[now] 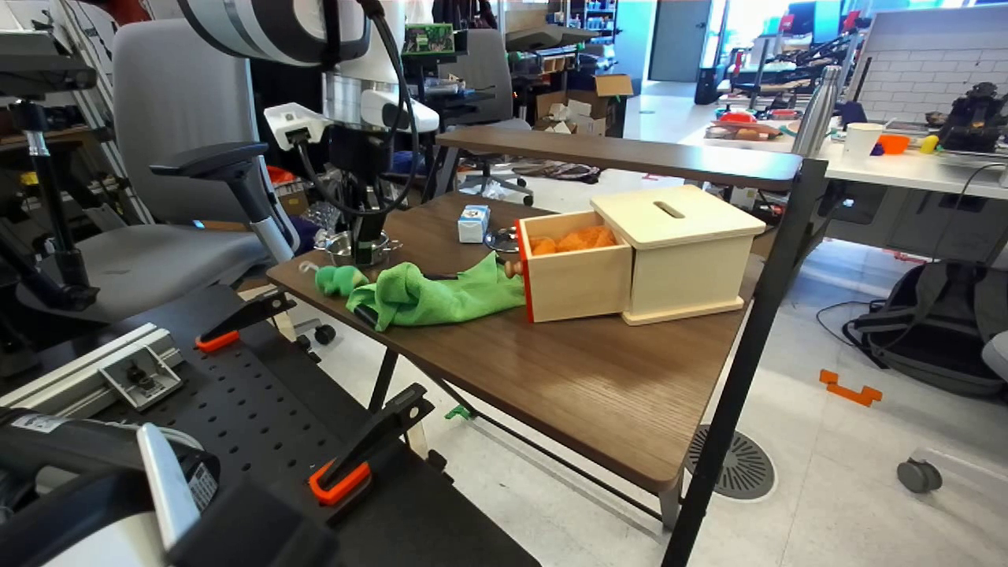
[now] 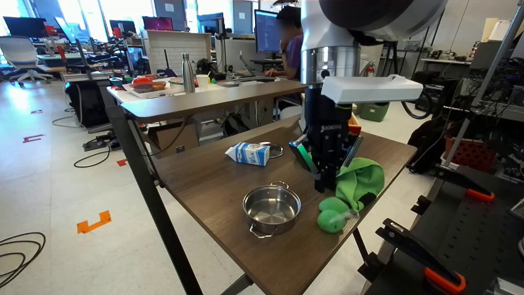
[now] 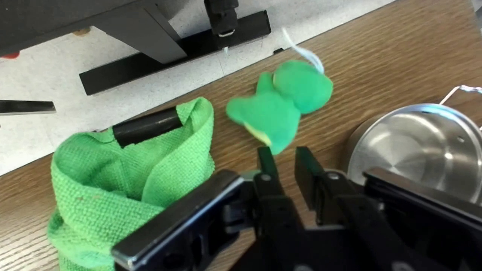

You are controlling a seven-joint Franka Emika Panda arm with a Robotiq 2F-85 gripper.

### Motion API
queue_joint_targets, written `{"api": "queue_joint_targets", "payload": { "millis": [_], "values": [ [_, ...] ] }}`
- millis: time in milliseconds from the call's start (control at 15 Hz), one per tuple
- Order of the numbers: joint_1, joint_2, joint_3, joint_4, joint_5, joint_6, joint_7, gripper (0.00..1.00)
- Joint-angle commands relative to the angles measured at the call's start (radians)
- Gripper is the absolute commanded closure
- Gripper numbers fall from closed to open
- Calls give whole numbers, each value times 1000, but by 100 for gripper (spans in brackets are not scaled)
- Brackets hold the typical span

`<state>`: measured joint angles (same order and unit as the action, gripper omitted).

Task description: Pick up the green toy and move it close to the edge of the table.

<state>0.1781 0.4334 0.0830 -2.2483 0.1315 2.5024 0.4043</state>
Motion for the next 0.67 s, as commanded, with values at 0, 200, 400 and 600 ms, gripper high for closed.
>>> {"api": "queue_joint_targets", "payload": {
  "millis": [0,200,400,600],
  "values": [
    [4,29,0,32,29,13,-1,48],
    [5,29,2,39,38,9,-4,24],
    [5,8,8,36,41,-7,-10,3],
    [0,-72,36,-11,58,-3,-35,0]
  ]
}}
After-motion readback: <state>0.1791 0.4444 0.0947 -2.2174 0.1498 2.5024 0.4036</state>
